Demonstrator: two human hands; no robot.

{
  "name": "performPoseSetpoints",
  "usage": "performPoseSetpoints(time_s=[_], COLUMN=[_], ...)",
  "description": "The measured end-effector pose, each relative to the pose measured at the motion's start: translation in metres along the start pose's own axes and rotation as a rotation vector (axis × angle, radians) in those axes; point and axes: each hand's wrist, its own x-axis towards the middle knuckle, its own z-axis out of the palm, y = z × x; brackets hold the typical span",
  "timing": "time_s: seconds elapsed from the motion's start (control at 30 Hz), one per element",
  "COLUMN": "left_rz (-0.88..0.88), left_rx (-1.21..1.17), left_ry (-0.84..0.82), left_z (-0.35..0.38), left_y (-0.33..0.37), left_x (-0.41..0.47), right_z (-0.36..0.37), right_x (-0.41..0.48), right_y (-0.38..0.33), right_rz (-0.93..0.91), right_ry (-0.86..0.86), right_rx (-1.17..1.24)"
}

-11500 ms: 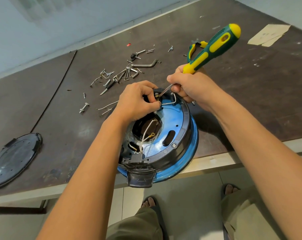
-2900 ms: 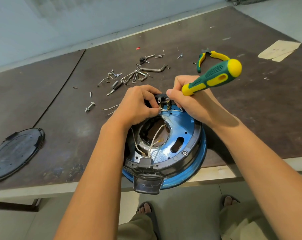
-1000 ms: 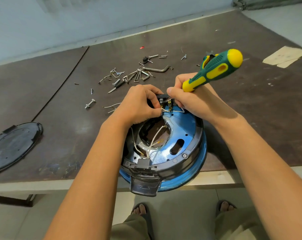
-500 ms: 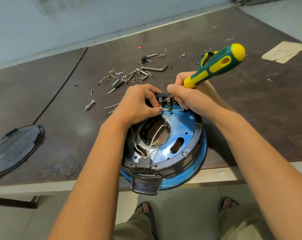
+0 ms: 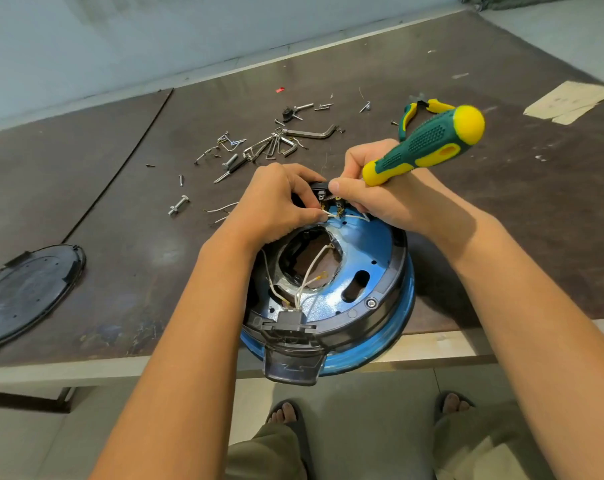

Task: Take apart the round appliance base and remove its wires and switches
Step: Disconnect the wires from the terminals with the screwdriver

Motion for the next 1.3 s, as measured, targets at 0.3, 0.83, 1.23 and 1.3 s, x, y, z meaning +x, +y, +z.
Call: performPoseSetpoints(time_s=[0.3, 0.83, 1.23, 1.3], left_rz=[-0.002, -0.026, -0.013, -0.016], left_rx=[-0.011, -0.017, 0.025, 0.025], left_ry=[-0.007, 0.020, -0.006, -0.001], left_z=[0.001, -0.001, 0.001, 0.001], left_y=[-0.001, 0.001, 0.003, 0.002], left_x=[0.001, -0.001, -0.001, -0.001], right_z=[0.010, 0.001, 0.011, 0.011], right_x=[0.002, -0.003, 0.001, 0.001], right_y=[-0.006, 0.010, -0.005, -0.005], right_rz=[0.104, -0.010, 0.196, 0.197], right_ry=[0.043, 0.084, 0.152, 0.150], right_rx=[-0.223, 0.063, 0.047, 0.025])
